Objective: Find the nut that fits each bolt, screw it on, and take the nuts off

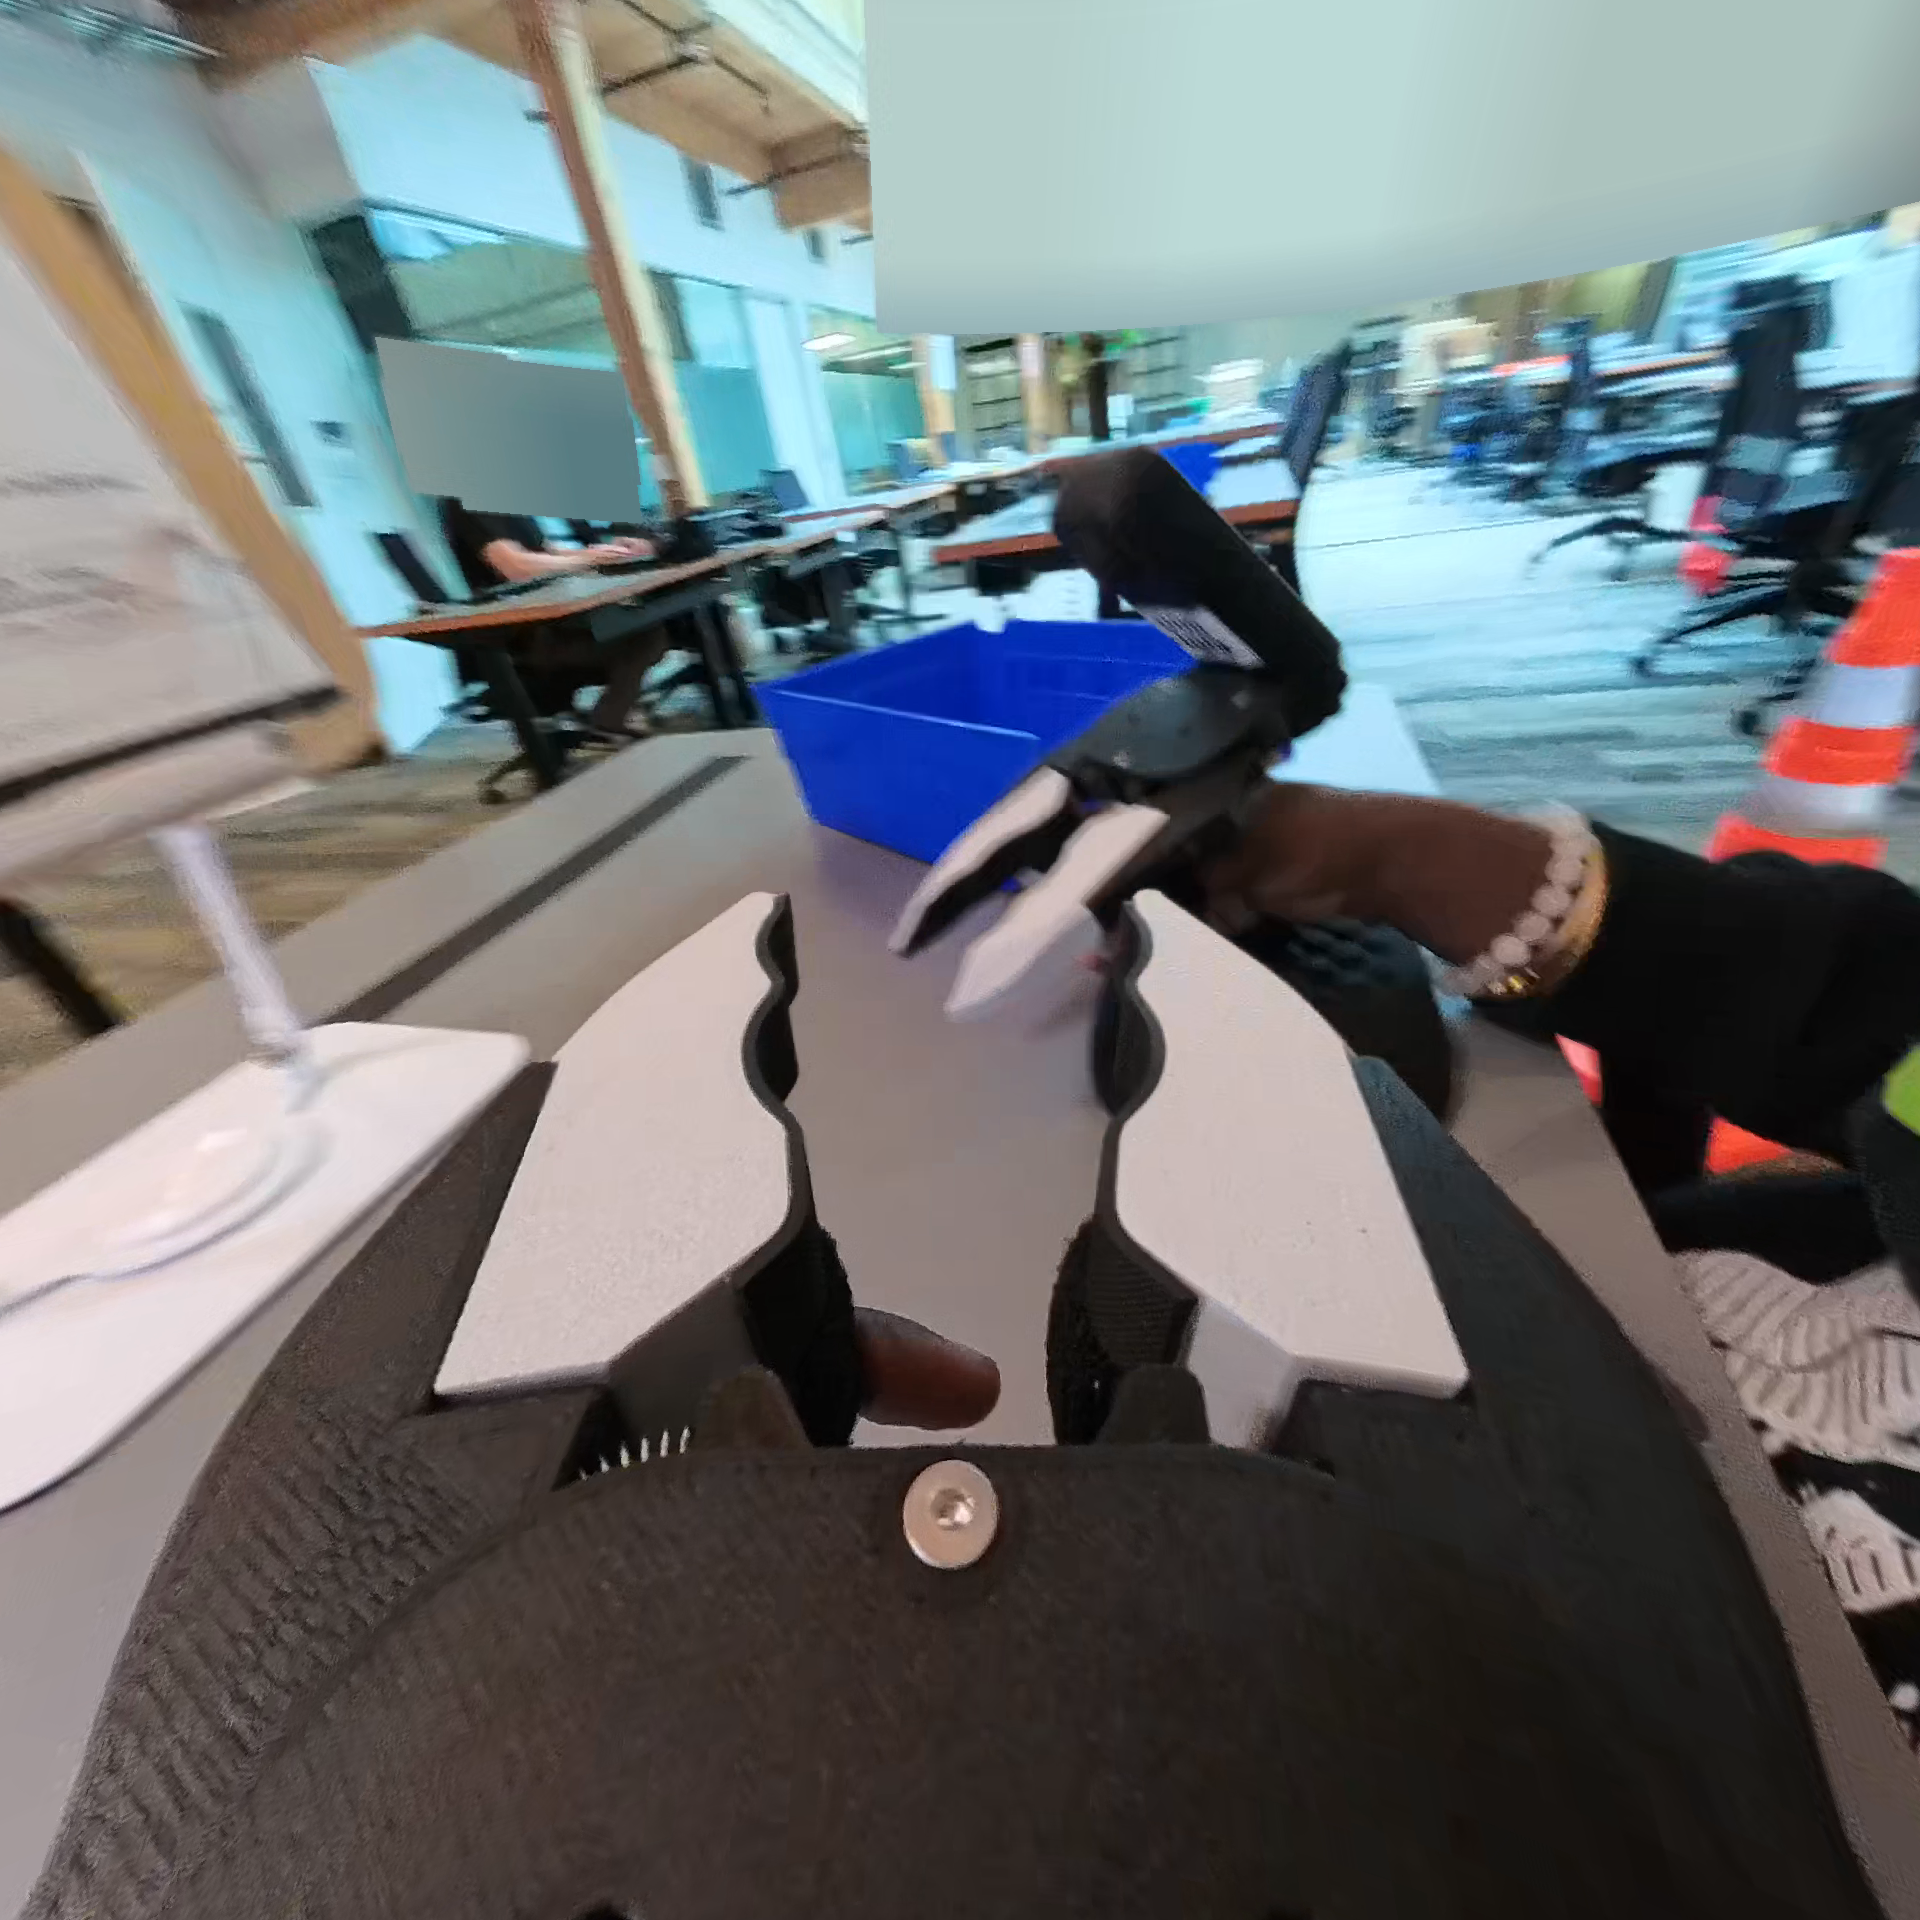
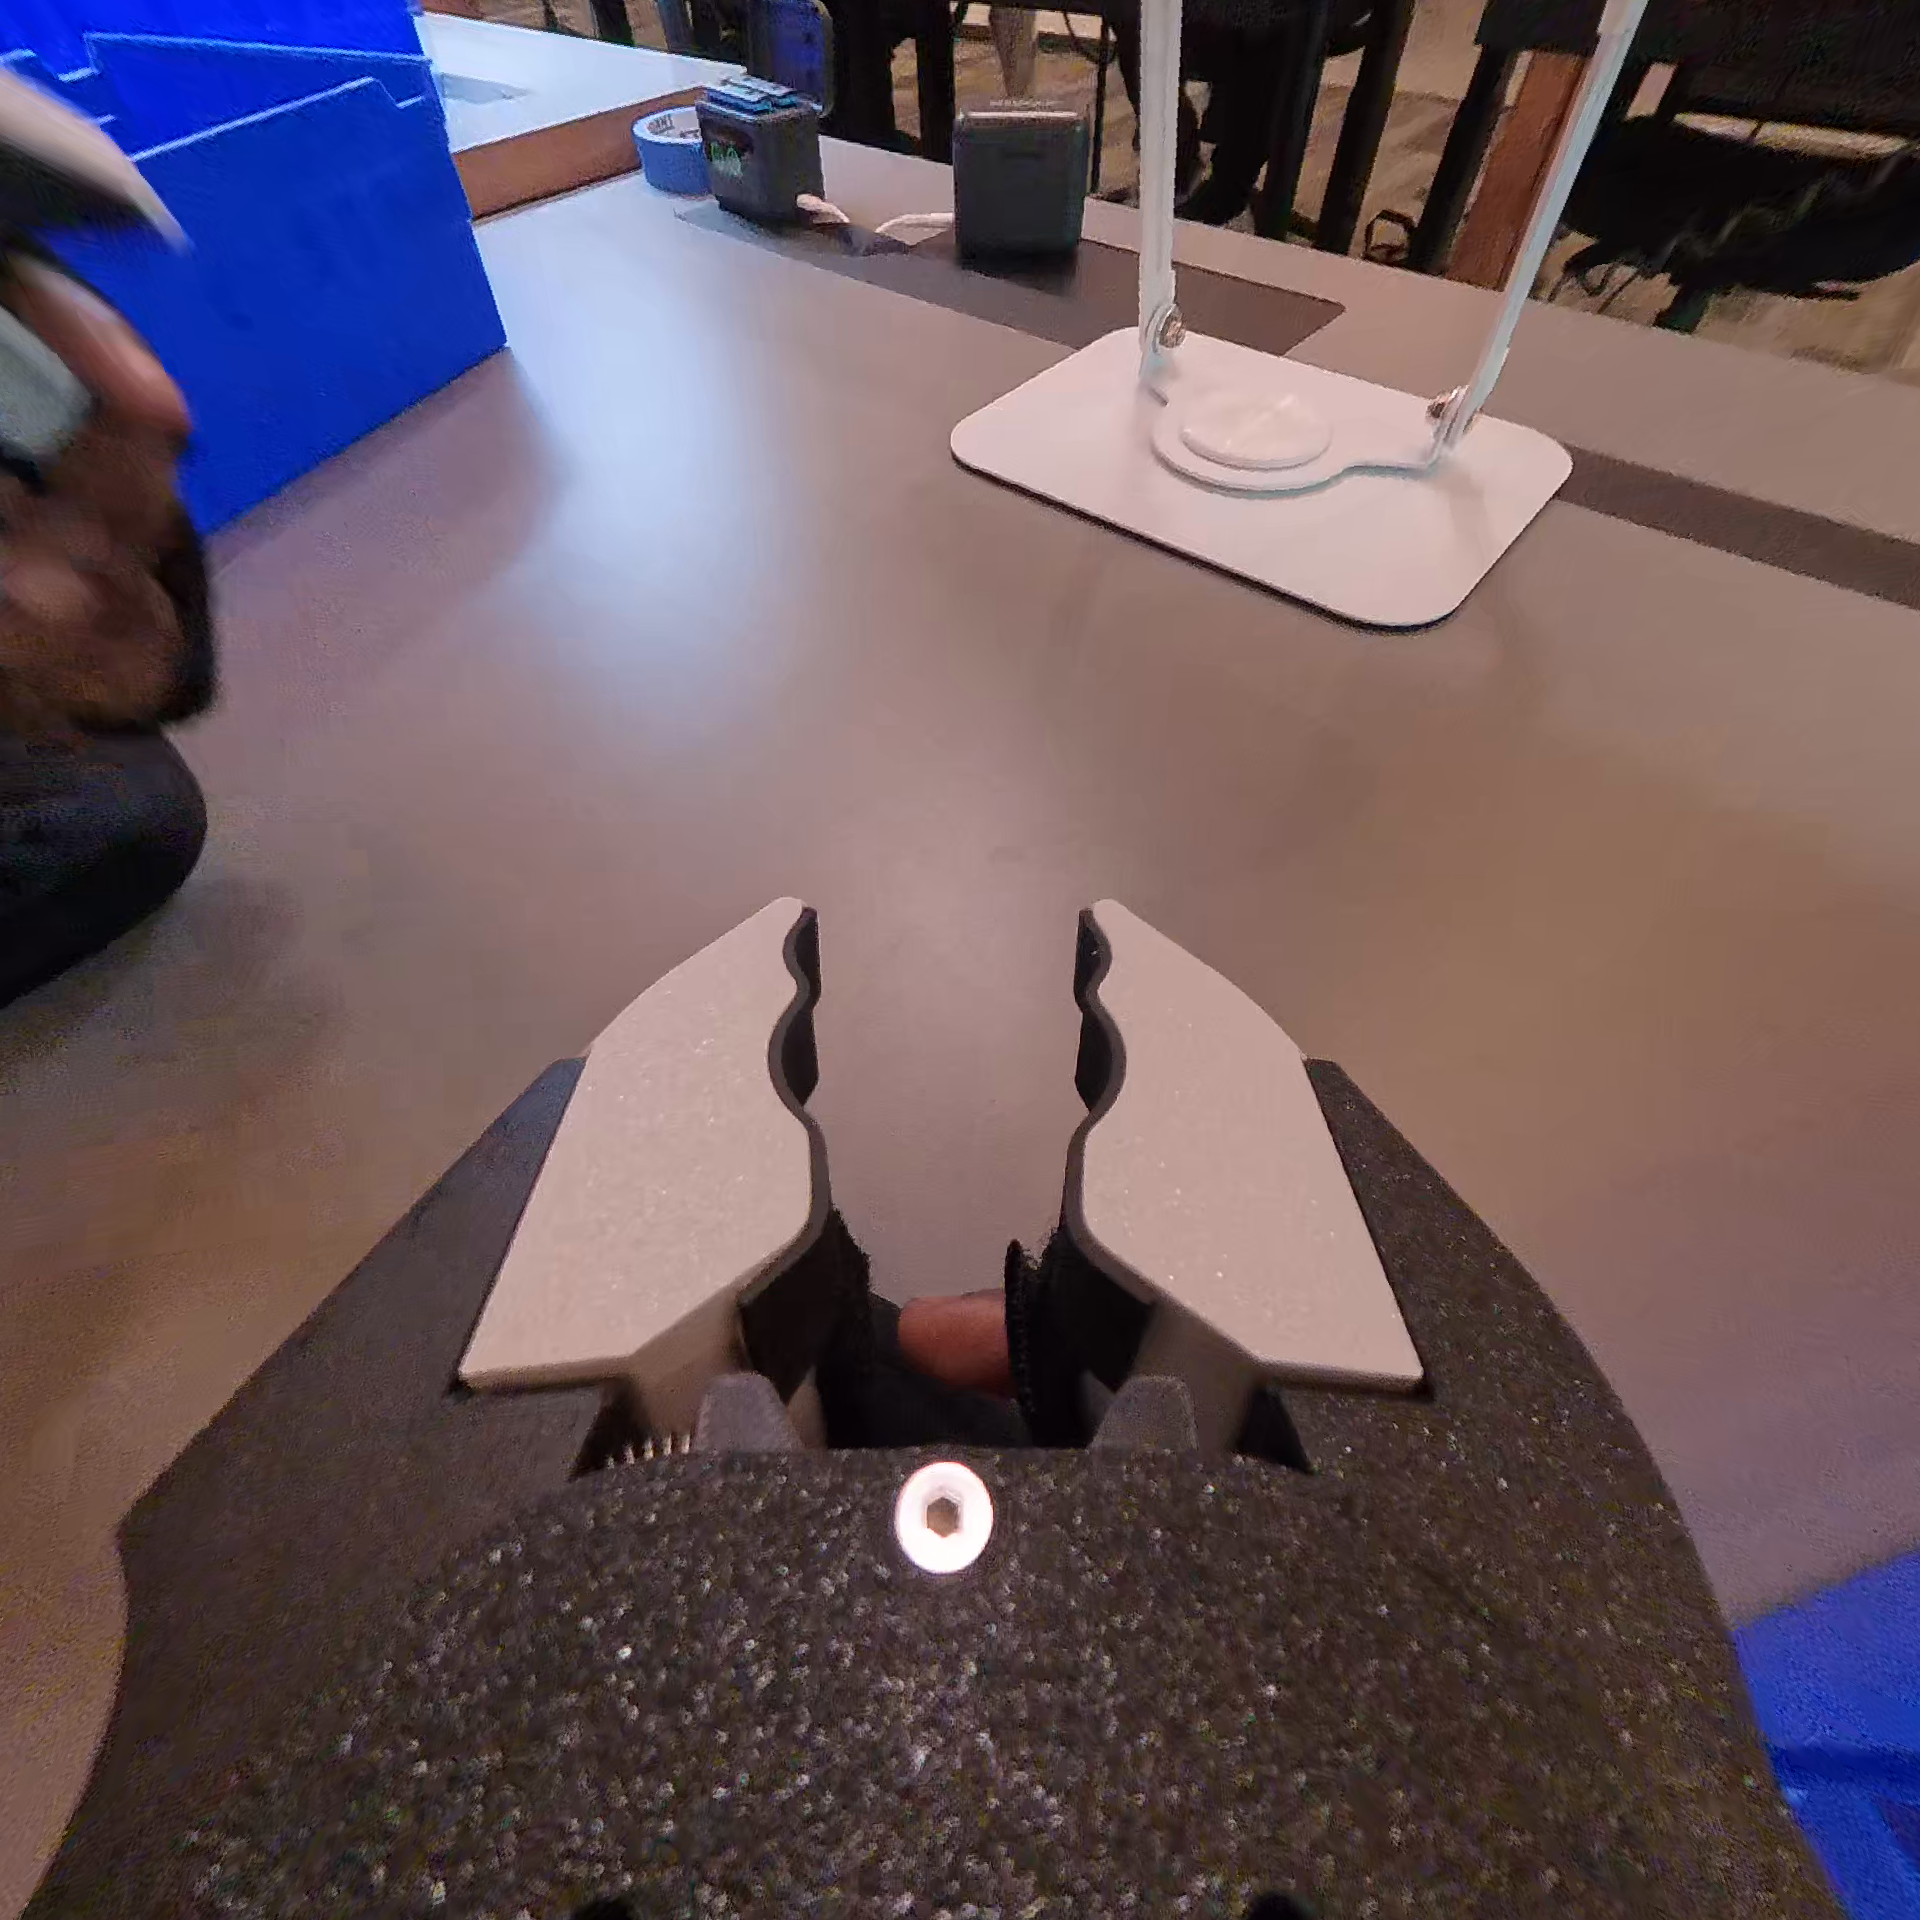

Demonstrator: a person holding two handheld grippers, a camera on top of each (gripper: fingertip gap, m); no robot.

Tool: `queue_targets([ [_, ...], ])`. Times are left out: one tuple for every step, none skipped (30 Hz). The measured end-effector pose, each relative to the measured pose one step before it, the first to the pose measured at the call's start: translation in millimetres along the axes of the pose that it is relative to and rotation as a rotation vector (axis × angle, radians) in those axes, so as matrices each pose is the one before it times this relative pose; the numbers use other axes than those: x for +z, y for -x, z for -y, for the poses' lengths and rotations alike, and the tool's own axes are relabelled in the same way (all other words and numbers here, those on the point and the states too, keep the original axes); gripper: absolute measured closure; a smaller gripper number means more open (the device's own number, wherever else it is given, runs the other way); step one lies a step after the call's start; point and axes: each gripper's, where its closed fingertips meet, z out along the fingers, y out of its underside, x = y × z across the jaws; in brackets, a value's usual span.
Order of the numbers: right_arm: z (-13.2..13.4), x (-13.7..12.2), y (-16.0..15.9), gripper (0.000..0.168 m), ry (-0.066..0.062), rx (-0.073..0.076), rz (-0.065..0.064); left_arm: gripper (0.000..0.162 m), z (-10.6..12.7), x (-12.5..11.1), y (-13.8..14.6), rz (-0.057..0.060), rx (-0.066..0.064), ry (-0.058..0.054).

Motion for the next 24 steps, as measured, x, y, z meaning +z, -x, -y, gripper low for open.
queue_targets([
  [-0.15,-0.26,-1.02,0.121,-0.0031,0.0127,0.0003,0.104,13.92,-12.25,14.38,0.0721,0.0154,0.0086],
  [0.4,-0.64,-0.65,0.121,-0.0083,0.0062,-0.0007,0.104,13.85,-16.0,19.96,0.0907,0.0249,0.009],
  [1.02,-0.8,0.02,0.122,-0.0101,0.0008,0.0007,0.106,12.03,-19.19,27.12,0.1129,0.02,0.0179],
  [0.7,-0.73,0.15,0.122,-0.0077,-0.0006,0.0007,0.107,8.41,-21.1,34.73,0.1333,-0.0011,0.0341],
  [0.14,-0.16,0.02,0.122,-0.003,-0.0001,0.0003,0.107,6.22,-21.26,39.41,0.1377,-0.0286,0.0311],
  [-0.28,0.16,0.08,0.122,0.0012,-0.0004,0.0002,0.107,3.73,-19.36,40.35,0.1218,-0.0469,0.0283],
  [-0.49,0.4,0.24,0.122,0.0029,-0.0029,-0.0003,0.107,-1.35,-15.89,42.52,0.123,-0.0582,0.0397],
  [-0.37,0.17,0.51,0.122,0.0026,-0.0059,-0.0011,0.107,-8.37,-11.05,44.4,0.1311,-0.0643,0.0629],
  [-0.23,0.22,0.58,0.122,0.0013,-0.0085,-0.0016,0.107,-14.88,-4.85,40.74,0.1118,-0.0513,0.0878],
  [0.02,-0.09,0.75,0.122,-0.0002,-0.01,-0.0015,0.107,-20.24,0.68,34.55,0.0844,-0.0271,0.1098],
  [0.22,-0.14,0.92,0.121,-0.0012,-0.0095,-0.0001,0.107,-22.3,4.93,30.15,0.0773,-0.0095,0.1163],
  [0.23,-0.28,0.89,0.121,-0.0026,-0.0078,0.0009,0.107,-21.07,7.58,27.39,0.0901,-0.0054,0.1046],
  [0.61,-0.42,0.43,0.121,-0.0046,-0.0054,-0.0006,0.108,-17.89,9.75,17.69,0.0542,-0.0063,0.0872],
  [0.7,-0.64,0.12,0.12,-0.0062,-0.0023,-0.0015,0.109,-14.29,10.53,5.15,-0.0106,-0.021,0.0739],
  [0.91,-0.71,-0.21,0.12,-0.0074,0.0009,-0.001,0.11,-11.14,10.8,2.42,-0.0176,-0.0277,0.065],
  [0.97,-0.85,-0.39,0.12,-0.0083,0.0037,-0.0004,0.111,-10.63,11.25,5.96,0.0122,-0.0139,0.0674],
  [1.12,-0.99,-0.58,0.12,-0.009,0.0054,-0.0003,0.111,-11.87,11.52,7.3,0.0231,-0.0084,0.08],
  [1.16,-1.03,-0.76,0.12,-0.0103,0.006,-0.0013,0.111,-10.31,11.54,4.15,0.0036,-0.0224,0.0748],
  [1.43,-1.23,-0.79,0.12,-0.0123,0.0055,-0.0025,0.111,-6.17,10.01,0.45,-0.0186,-0.0309,0.0508],
  [1.54,-1.29,-0.86,0.12,-0.0132,0.005,-0.0031,0.111,-3.78,7.94,2.17,-0.0032,-0.0271,0.0324],
  [1.5,-1.18,-0.78,0.12,-0.0123,0.0048,-0.003,0.11,-2.33,6.02,3.26,0.008,-0.0223,0.021],
  [1.16,-0.93,-0.71,0.12,-0.0101,0.0047,-0.0021,0.11,-0.79,4.88,0.57,-0.006,-0.0219,0.011],
  [0.83,-0.75,-0.64,0.12,-0.0074,0.0048,-0.0013,0.11,0.46,4.11,-1.64,-0.0161,-0.018,0.0042],
  [0.56,-0.46,-0.62,0.12,-0.005,0.0048,-0.0013,0.113,4.47,1.44,-0.18,0.001,-0.0076,-0.0224],
])
